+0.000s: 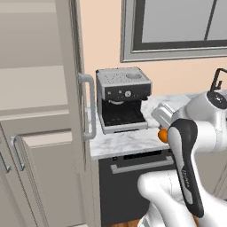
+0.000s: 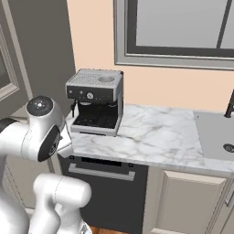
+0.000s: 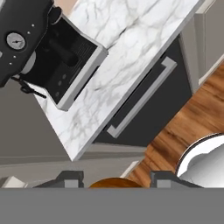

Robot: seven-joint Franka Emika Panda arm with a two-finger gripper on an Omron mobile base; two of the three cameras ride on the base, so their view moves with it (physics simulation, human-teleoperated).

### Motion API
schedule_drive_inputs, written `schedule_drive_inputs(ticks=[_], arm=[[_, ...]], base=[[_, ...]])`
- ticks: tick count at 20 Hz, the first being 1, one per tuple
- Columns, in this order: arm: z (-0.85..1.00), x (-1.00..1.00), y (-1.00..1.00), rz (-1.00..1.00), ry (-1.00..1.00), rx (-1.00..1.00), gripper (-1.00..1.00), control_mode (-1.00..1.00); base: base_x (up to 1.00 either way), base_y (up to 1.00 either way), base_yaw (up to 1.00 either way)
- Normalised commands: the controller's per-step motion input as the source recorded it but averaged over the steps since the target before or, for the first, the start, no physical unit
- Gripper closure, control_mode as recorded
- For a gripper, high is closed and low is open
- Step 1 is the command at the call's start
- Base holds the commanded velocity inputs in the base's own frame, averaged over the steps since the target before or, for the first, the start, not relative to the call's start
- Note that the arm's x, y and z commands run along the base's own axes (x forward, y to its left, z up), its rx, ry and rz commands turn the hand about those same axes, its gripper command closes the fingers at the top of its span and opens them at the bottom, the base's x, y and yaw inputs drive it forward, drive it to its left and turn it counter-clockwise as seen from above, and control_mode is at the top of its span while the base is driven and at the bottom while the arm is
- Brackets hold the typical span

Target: Pick the tangerine from the counter and place it in the cabinet. Then close the cabinet.

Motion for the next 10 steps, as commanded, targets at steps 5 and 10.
schedule_drive_inputs(ticks=[5,10], arm=[[0.0,-0.06,0.0,0.0,-0.02,0.0,1.0,1.0],[0.0,0.0,0.0,0.0,0.0,0.0,1.0,1.0]], base=[[-0.34,0.0,0.0],[-0.98,0.0,0.0]])
